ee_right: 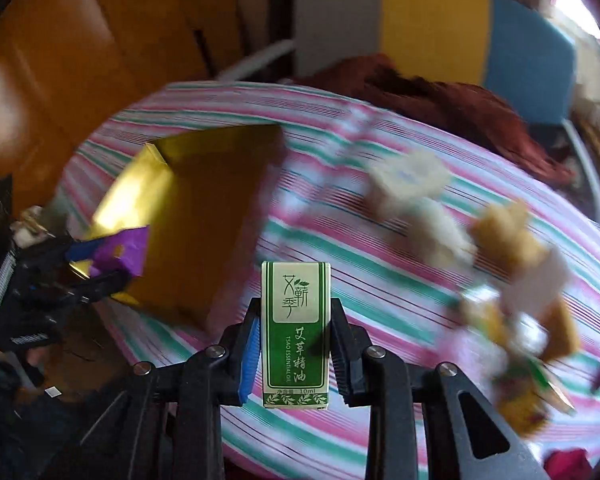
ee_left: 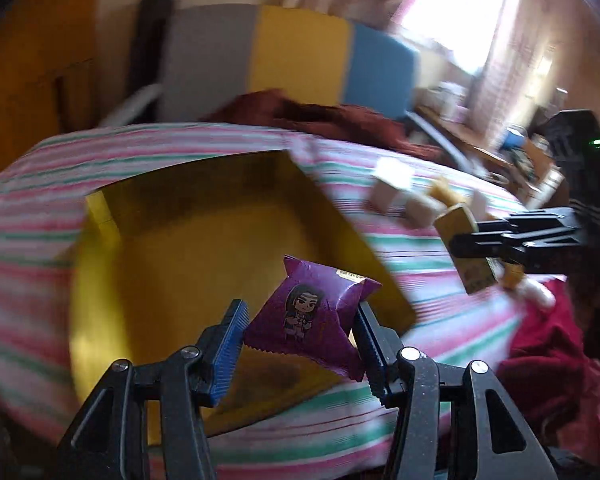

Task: Organize objects
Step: 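Place the purple packet in the gold tray with the left tool while the right tool places the green box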

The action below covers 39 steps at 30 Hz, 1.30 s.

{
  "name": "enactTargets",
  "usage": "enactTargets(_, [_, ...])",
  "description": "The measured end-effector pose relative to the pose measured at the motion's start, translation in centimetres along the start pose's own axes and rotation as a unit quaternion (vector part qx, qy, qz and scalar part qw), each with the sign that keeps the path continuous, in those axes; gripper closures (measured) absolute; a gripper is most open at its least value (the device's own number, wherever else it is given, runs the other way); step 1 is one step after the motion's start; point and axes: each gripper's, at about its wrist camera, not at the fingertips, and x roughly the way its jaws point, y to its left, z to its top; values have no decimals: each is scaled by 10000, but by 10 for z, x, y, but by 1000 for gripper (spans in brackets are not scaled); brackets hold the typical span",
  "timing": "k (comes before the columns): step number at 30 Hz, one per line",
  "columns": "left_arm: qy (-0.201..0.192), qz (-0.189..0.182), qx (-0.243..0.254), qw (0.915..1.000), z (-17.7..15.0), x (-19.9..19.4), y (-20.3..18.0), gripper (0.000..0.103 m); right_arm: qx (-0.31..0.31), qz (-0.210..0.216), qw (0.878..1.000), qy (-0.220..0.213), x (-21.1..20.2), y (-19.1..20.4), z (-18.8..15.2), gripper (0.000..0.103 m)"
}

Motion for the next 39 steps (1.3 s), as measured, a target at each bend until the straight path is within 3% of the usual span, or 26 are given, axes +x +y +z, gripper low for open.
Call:
enactTargets(4, [112,628,-406,9971,-18,-1,38,48,-283,566,9979,130,41,57,23,73])
enactTargets(6, [139,962,-571,9936,-28,-3,56,41,-371,763,9960,288,68,82,32,72])
enactTargets(9, [10,1225,-784,9894,-35,-12,68,24,-219,1114,9927,409,89,102,35,55])
enactTargets(13, [-178,1472,-887,9850,-42,-25,77,23,-211,1296,9902,469,95,113,30,55])
enactTargets(18, [-439,1692,-957,9799,-29,-34,73,10,-146,954,9950,261,76,113,12,53])
enactTargets(23, [-715,1993,-853,9736,-14,-47,58,5,10,426,9990,-117,64,107,2,37])
enactTargets(28, [-757,2119,-664,9721,-7,-49,41,4,147,-42,9988,-475,55,101,-5,28])
enactTargets(34, [-685,2136,-496,9732,-8,-49,22,4,56,-584,9936,-966,38,99,-12,27])
enactTargets(39, [-721,2200,-331,9723,-8,-52,10,4,118,-703,9904,-1188,27,93,-15,27])
